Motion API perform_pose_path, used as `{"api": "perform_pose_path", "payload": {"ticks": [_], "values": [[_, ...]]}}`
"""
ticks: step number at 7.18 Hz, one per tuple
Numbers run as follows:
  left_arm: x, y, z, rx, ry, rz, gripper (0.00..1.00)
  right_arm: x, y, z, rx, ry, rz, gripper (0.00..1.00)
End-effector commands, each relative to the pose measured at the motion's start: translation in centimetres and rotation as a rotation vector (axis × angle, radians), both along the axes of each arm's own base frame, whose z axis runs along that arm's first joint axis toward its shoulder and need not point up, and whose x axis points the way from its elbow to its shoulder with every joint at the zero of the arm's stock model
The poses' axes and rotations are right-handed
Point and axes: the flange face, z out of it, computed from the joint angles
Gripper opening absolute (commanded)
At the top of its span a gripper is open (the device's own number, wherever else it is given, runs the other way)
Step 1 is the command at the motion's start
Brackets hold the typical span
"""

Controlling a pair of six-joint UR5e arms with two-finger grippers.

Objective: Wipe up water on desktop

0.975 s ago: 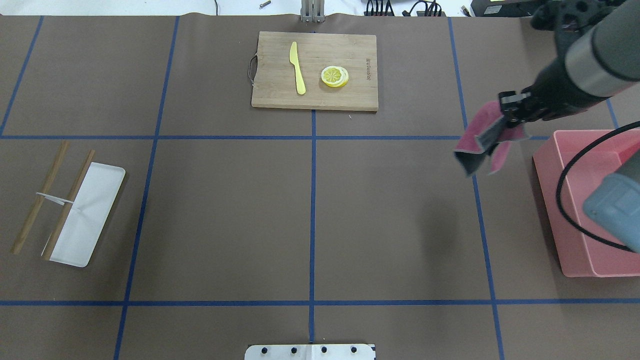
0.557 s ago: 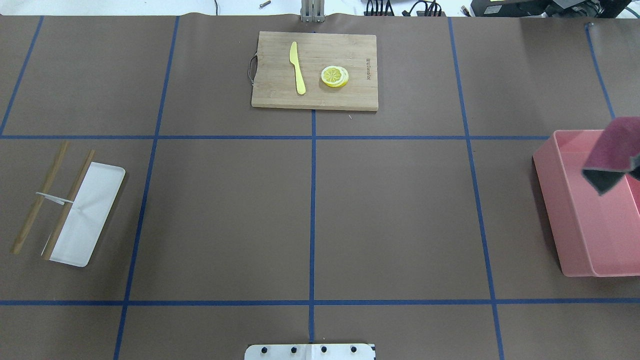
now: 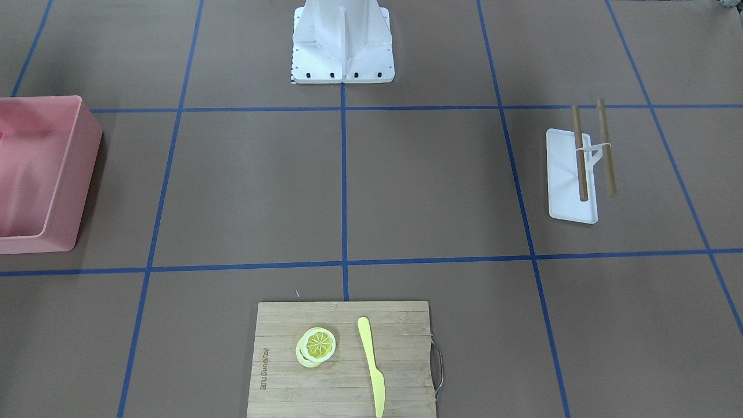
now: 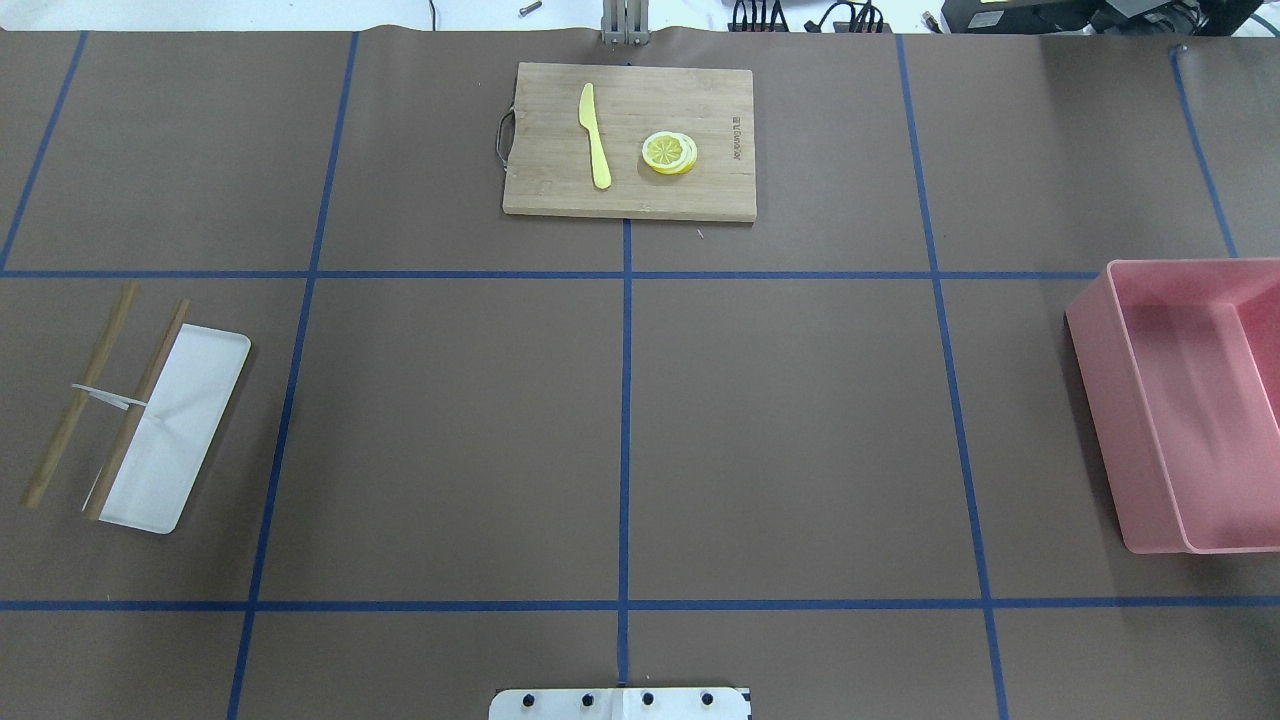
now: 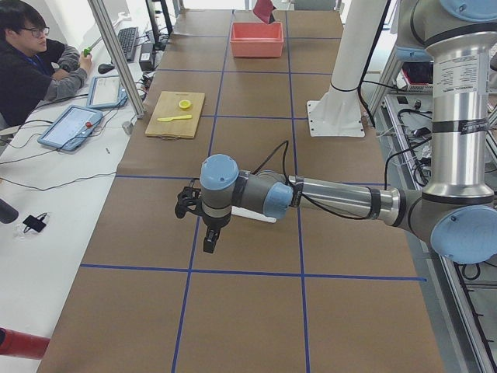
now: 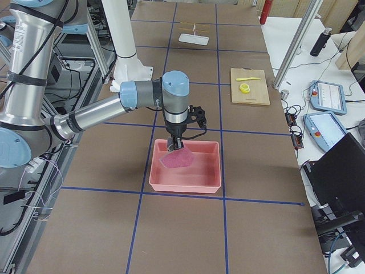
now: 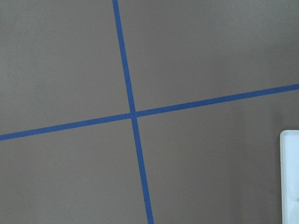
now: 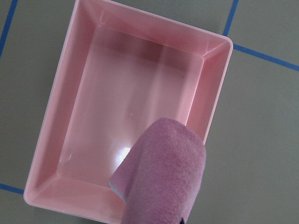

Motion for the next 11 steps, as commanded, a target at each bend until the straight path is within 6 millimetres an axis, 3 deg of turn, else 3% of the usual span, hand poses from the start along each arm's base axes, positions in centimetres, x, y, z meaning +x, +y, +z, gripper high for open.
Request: {"api": "perform_pose_path", "payload": {"ticks": [1,3,5,7,8,10,11], "values": [[0.0,0.0,0.1,-0.001,0.000,0.001,0.98,0.0,-0.1,0.2,-0.021,-0.010,0.032,0.99],[-0.1,0.9,1.4,-0.033,-0.001,-0.004,0.98,0.1,-1.0,2.8,-0.162,-0.007,0.202,1.00],[-0.1,0.9,1.3,-0.029,-0.001,-0.005,0.98,0.3,-1.8,4.8,-0.117,-0.016,0.208,1.00],[-0.1,1.1,1.4,-0.032,-0.001,-0.005,0.98,-0.4,-2.4,1.8,-0.080,-0.109,0.224,1.00],[-0.1,1.1,1.5,-0.034,0.000,-0.005,0.98,-0.4,-2.3,2.0,-0.089,-0.116,0.225,1.00],[-0.1,1.1,1.9,-0.053,-0.002,-0.004,0.98,-0.3,-1.1,4.7,-0.142,-0.098,0.224,1.00],[-0.1,1.2,4.0,-0.088,-0.005,-0.002,0.98,-0.2,-1.1,5.3,-0.151,-0.081,0.228,1.00]]}}
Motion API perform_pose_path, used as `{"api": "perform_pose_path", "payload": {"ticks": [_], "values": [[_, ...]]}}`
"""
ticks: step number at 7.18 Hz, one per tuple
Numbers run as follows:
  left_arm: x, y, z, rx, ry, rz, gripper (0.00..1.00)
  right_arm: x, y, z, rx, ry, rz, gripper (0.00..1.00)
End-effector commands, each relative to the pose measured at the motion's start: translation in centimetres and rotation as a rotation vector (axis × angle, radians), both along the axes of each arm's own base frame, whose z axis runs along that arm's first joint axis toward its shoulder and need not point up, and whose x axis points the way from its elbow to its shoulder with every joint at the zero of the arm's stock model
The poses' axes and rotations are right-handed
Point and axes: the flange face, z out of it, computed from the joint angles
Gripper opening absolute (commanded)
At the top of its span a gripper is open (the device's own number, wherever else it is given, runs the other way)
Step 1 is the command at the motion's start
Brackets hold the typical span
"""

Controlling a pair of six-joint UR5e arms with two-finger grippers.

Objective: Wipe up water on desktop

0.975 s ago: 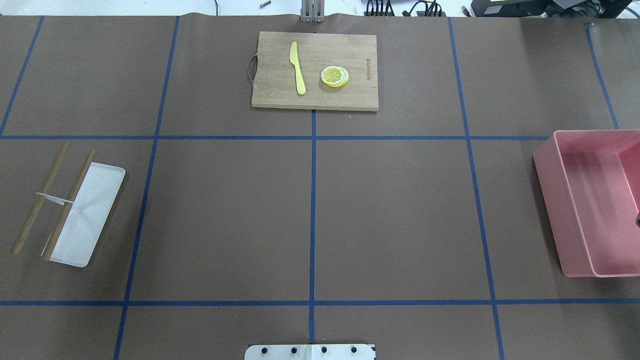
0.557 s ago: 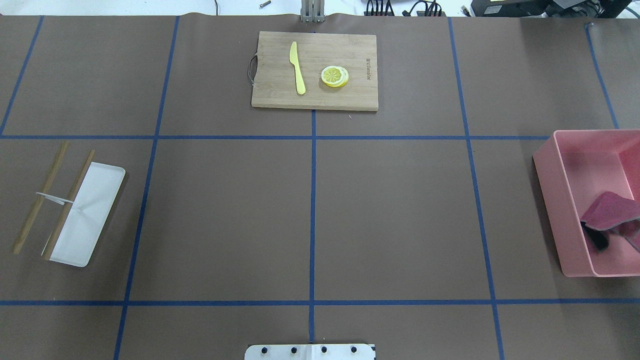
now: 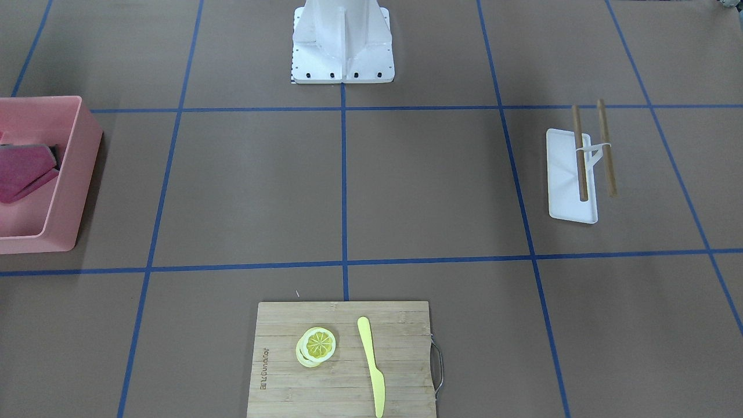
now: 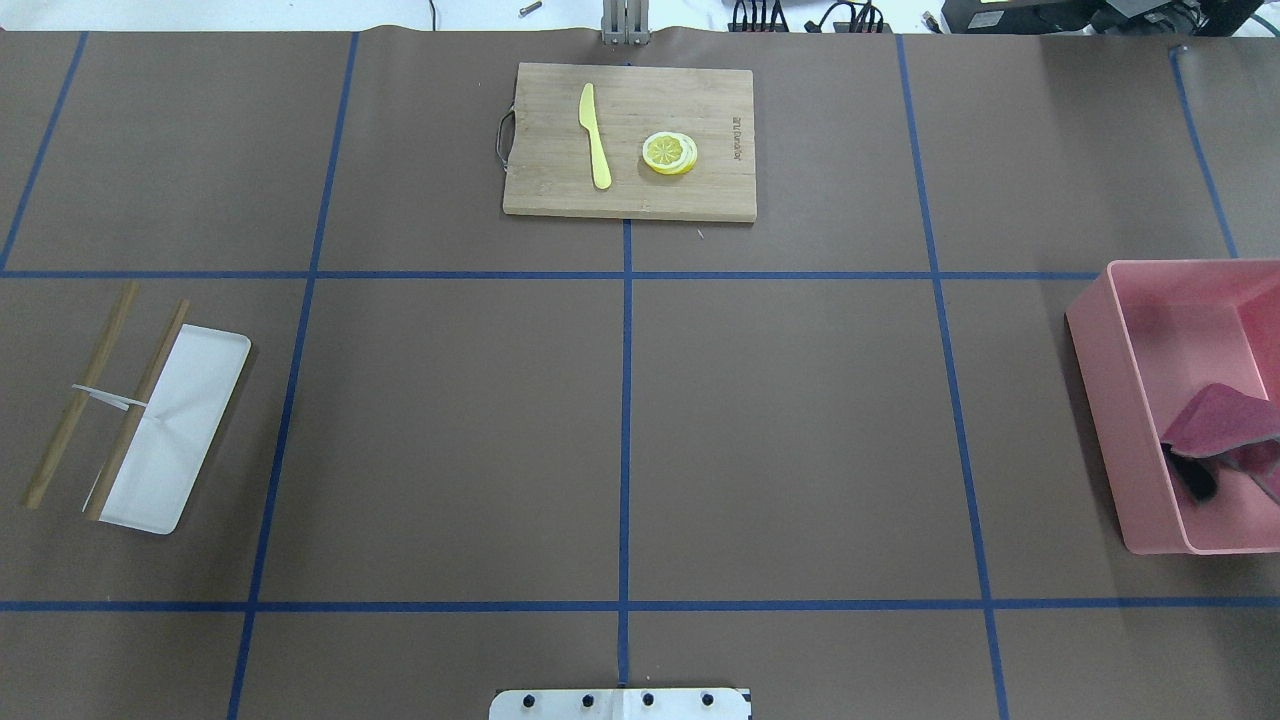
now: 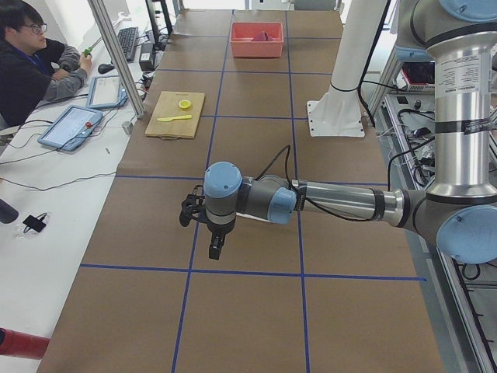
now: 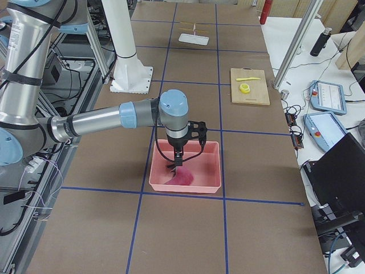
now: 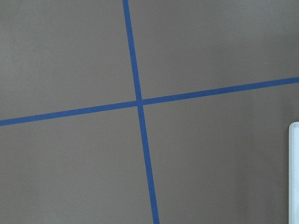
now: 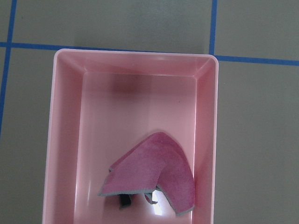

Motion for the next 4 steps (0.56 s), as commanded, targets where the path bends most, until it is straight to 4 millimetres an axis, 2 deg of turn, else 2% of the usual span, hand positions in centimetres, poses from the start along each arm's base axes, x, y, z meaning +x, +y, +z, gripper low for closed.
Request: {"api": "perform_pose_path", "payload": {"ticks": [1,4], "values": [[-0.02,0.10,1.65,-0.028,0.005,0.002,0.98,0.15,0.14,1.61,-0.035,0.022,0.007,1.00],[-0.04,0.33,2.51,-0.077,0.001,-0.003,0.98,0.55,0.61,2.53,-0.053,0.028,0.009,1.00]]}}
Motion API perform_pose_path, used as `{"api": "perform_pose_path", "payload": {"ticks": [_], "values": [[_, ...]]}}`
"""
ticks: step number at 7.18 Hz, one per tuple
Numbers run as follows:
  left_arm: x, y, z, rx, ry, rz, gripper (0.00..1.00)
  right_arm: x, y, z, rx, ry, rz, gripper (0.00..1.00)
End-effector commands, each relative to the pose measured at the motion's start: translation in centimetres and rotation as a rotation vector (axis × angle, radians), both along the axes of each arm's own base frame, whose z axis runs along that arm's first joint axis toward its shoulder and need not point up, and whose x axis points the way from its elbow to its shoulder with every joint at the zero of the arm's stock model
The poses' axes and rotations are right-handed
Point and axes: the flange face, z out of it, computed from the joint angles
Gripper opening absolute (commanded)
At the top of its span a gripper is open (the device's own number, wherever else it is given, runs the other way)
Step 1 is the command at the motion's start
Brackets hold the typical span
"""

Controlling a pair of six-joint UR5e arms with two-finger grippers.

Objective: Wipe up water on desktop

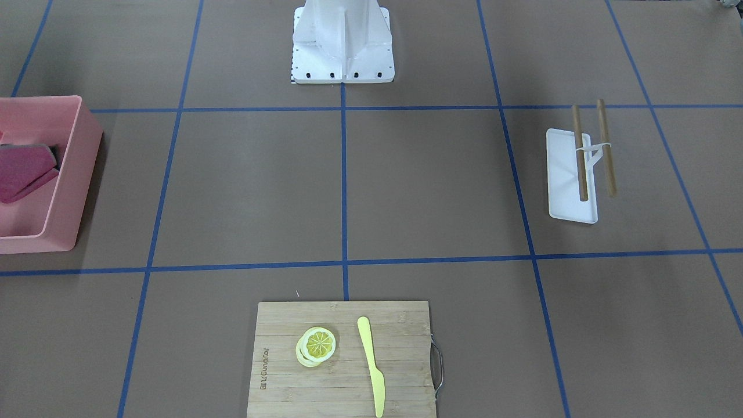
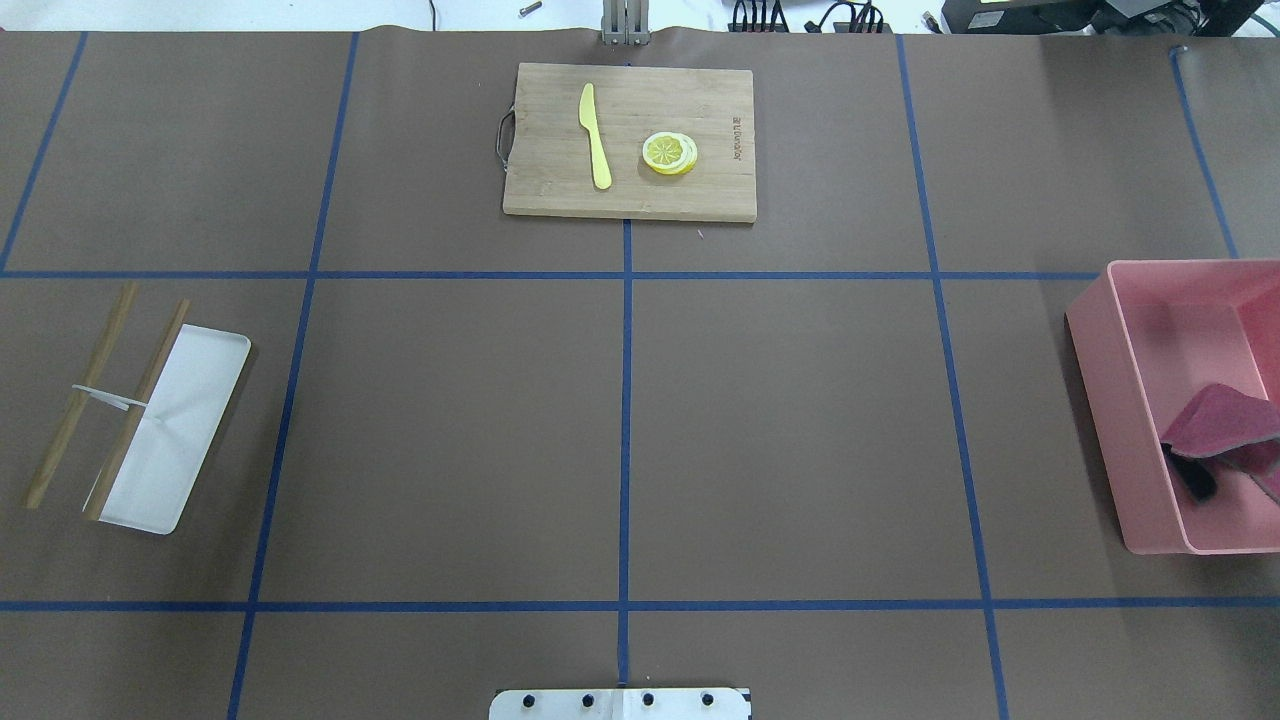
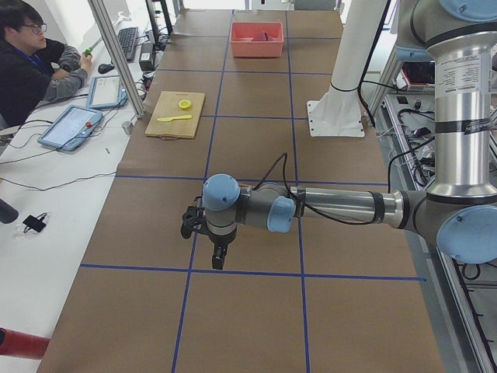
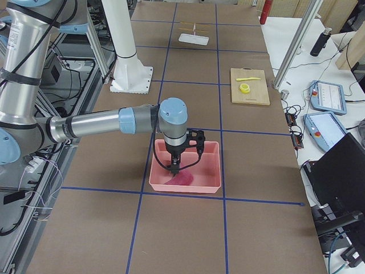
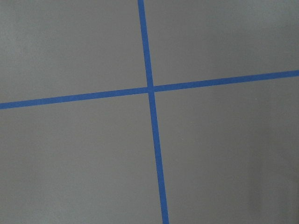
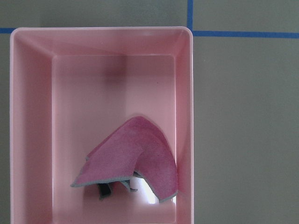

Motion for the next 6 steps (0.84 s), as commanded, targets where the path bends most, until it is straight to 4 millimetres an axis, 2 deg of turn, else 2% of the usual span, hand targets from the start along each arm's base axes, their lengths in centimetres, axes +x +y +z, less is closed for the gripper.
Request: {"api": "perform_pose_path", "payload": {"ticks": [1,6], "values": [[-0.05,0.25,0.22,-0.052,-0.001,-0.001,0.98,0.21,0.20,0.23,-0.007,0.005,0.003,1.00],[-0.06,0.37,0.38,-0.061,-0.003,-0.001,0.98,0.19,0.06,-0.07,0.002,0.003,0.003,1.00]]}}
